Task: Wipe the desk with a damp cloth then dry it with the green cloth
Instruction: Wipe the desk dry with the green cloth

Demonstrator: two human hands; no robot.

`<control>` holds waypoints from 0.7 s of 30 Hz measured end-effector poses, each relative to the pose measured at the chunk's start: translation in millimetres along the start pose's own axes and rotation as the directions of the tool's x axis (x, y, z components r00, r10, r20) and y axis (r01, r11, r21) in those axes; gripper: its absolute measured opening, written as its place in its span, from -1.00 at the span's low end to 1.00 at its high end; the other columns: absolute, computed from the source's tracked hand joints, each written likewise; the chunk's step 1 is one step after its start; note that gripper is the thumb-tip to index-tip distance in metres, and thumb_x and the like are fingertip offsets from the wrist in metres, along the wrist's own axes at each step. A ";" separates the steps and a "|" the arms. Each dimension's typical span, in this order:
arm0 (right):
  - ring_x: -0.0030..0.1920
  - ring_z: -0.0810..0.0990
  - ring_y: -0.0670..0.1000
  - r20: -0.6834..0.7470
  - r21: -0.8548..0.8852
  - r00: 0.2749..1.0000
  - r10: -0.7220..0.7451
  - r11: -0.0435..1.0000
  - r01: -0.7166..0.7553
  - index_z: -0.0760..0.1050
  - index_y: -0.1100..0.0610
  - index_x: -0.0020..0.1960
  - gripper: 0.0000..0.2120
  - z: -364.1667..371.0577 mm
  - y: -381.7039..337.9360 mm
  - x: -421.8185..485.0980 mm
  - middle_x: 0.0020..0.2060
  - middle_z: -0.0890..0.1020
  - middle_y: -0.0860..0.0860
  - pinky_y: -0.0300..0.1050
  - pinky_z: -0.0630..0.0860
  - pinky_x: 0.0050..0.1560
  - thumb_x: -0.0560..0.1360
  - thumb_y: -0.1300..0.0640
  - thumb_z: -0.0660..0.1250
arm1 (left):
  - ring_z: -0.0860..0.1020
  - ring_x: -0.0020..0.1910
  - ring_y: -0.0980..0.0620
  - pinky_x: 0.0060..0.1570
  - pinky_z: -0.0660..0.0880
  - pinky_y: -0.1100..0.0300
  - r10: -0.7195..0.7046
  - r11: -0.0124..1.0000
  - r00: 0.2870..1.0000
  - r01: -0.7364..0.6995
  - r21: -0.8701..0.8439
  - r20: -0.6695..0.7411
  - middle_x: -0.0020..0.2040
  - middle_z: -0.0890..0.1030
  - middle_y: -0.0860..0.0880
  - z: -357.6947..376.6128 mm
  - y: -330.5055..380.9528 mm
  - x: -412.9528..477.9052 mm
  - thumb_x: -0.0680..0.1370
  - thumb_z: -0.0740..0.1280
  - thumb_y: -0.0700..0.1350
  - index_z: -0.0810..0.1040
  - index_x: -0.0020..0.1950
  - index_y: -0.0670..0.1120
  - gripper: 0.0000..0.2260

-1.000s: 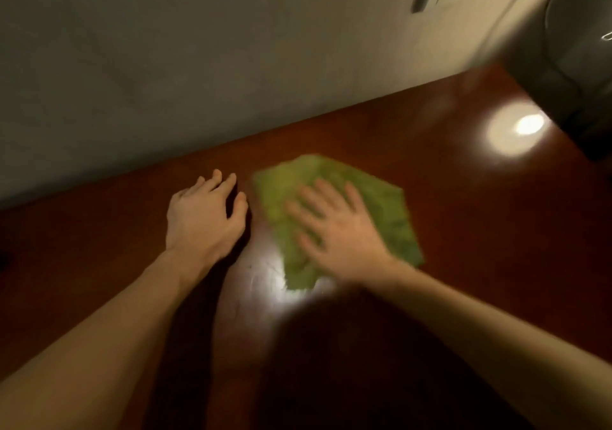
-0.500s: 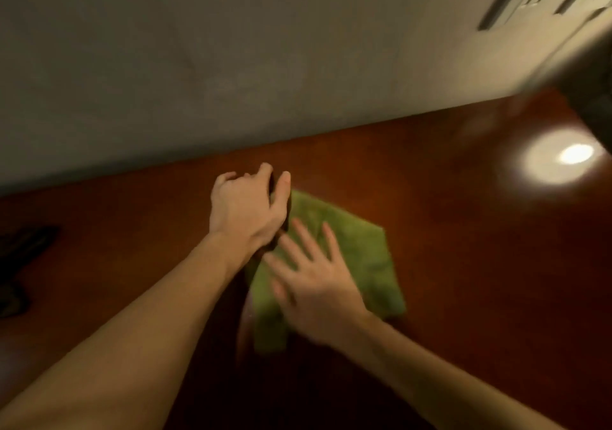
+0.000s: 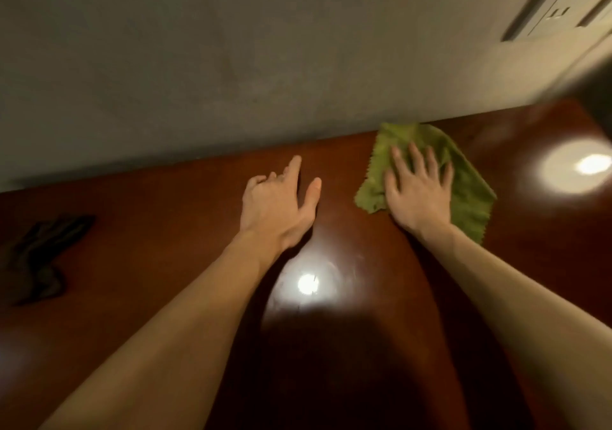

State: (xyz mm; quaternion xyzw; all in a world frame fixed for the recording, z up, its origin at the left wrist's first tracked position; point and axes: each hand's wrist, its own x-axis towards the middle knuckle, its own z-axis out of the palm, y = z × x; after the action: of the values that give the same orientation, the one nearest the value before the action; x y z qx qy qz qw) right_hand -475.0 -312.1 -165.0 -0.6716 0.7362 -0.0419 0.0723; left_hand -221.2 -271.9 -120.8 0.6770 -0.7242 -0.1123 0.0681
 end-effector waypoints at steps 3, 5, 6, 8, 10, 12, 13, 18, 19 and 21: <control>0.64 0.08 0.18 0.044 -0.027 0.961 -0.274 0.961 0.275 0.28 -0.11 0.58 -0.45 12.7 -68.8 -72.5 0.63 0.23 0.04 0.40 0.00 0.55 0.63 -0.21 -0.02 | 0.65 0.08 -0.18 0.47 0.30 -0.01 -0.045 0.998 0.999 0.045 -0.041 -0.014 0.03 0.69 -0.15 0.3 -1.2 2.7 0.69 -0.05 0.27 0.18 0.63 -0.01 -0.41; 0.64 0.07 0.18 0.118 0.024 0.887 -0.446 0.894 0.447 0.39 -0.10 0.50 -0.51 16.8 -109.9 -144.2 0.61 0.26 0.04 0.41 -0.07 0.56 0.64 -0.19 0.02 | 0.64 0.13 -0.17 0.50 0.26 -0.03 -0.053 0.998 0.999 0.053 -0.040 0.011 0.05 0.68 -0.15 -0.2 0.1 1.9 0.68 -0.06 0.28 0.21 0.62 0.00 -0.42; 0.64 0.07 0.17 0.151 0.065 0.844 -0.515 0.857 0.512 0.38 -0.12 0.50 -0.53 17.7 -124.0 -178.0 0.60 0.27 0.02 0.41 -0.10 0.57 0.66 -0.18 0.03 | 0.63 0.17 -0.16 0.52 0.25 -0.04 -0.047 0.998 0.999 0.048 -0.031 0.026 0.09 0.68 -0.16 -0.9 1.0 1.6 0.69 -0.06 0.28 0.22 0.62 0.01 -0.42; 0.66 -0.02 0.14 0.209 0.108 0.762 -0.613 0.789 0.605 0.22 -0.15 0.59 -0.50 17.4 -135.8 -223.5 0.64 0.15 -0.03 0.36 -0.18 0.58 0.68 -0.21 -0.01 | 0.59 0.28 -0.15 0.53 0.23 -0.06 -0.019 1.000 0.999 0.019 0.003 0.051 0.24 0.65 -0.15 -3.2 1.9 1.5 0.69 -0.05 0.28 0.26 0.60 0.02 -0.44; 0.66 -0.06 0.10 0.197 0.126 0.723 -0.662 0.749 0.651 0.14 -0.18 0.62 -0.48 17.0 -127.0 -224.1 0.65 0.11 -0.06 0.31 -0.20 0.59 0.68 -0.22 -0.01 | 0.52 0.40 -0.13 0.55 0.19 -0.07 -0.004 1.000 0.997 0.001 0.030 0.081 0.40 0.58 -0.14 -3.6 0.5 2.5 0.69 -0.04 0.28 0.29 0.60 0.05 -0.44; 0.65 0.05 0.10 0.155 0.108 0.743 -0.651 0.759 0.642 0.25 -0.17 0.59 -0.49 16.5 -112.0 -196.5 0.62 0.23 -0.04 0.32 -0.10 0.60 0.66 -0.20 0.04 | 0.41 0.52 -0.12 0.58 0.12 -0.08 -0.009 1.000 0.990 0.007 0.017 0.138 0.51 0.48 -0.12 -4.0 -1.1 1.5 0.68 -0.02 0.30 0.27 0.61 0.06 -0.44; 0.64 0.11 0.12 0.143 0.071 0.782 -0.607 0.794 0.604 0.32 -0.15 0.56 -0.49 15.7 -103.7 -177.0 0.60 0.29 -0.02 0.33 -0.05 0.59 0.64 -0.20 0.06 | 0.37 0.56 -0.11 0.60 0.08 -0.09 -0.013 1.000 0.987 0.013 0.000 0.162 0.55 0.44 -0.12 -5.2 -2.0 0.9 0.68 0.00 0.30 0.24 0.63 0.07 -0.43; 0.62 0.15 0.13 0.057 -0.023 0.953 -0.298 0.954 0.300 0.23 -0.17 0.60 -0.48 9.7 -44.5 -85.8 0.60 0.29 -0.01 0.31 0.01 0.57 0.67 -0.23 -0.01 | 0.16 0.66 -0.04 0.62 -0.06 -0.14 0.013 0.999 0.974 -0.004 -0.040 0.227 0.68 0.20 -0.04 -14.1 -14.3 -10.5 0.68 0.05 0.28 0.10 0.69 0.12 -0.41; 0.63 0.12 0.12 0.047 -0.018 0.959 -0.279 0.960 0.280 0.18 -0.17 0.62 -0.47 8.6 -35.4 -82.5 0.61 0.26 -0.01 0.32 -0.01 0.58 0.68 -0.24 -0.05 | 0.12 0.67 -0.05 0.62 -0.06 -0.15 0.013 1.000 0.974 -0.012 -0.007 0.224 0.69 0.16 -0.04 -12.8 -14.8 -17.3 0.68 0.04 0.28 0.09 0.69 0.14 -0.40; 0.64 0.07 0.11 0.021 -0.024 0.968 -0.250 0.968 0.251 0.13 -0.17 0.64 -0.47 7.8 -24.5 -96.5 0.63 0.21 -0.03 0.32 -0.05 0.59 0.69 -0.25 -0.09 | 0.04 0.68 -0.10 0.61 -0.07 -0.18 -0.002 0.999 0.967 -0.010 0.044 0.254 0.71 0.07 -0.06 -6.8 -12.4 -38.9 0.67 0.02 0.31 0.05 0.69 0.16 -0.40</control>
State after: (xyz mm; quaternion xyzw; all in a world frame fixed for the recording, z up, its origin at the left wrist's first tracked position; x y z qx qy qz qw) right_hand -441.2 -218.1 -164.0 -0.7604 0.6453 -0.0347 0.0641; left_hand -204.5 -234.3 -115.3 0.6570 -0.7306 -0.1818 -0.0401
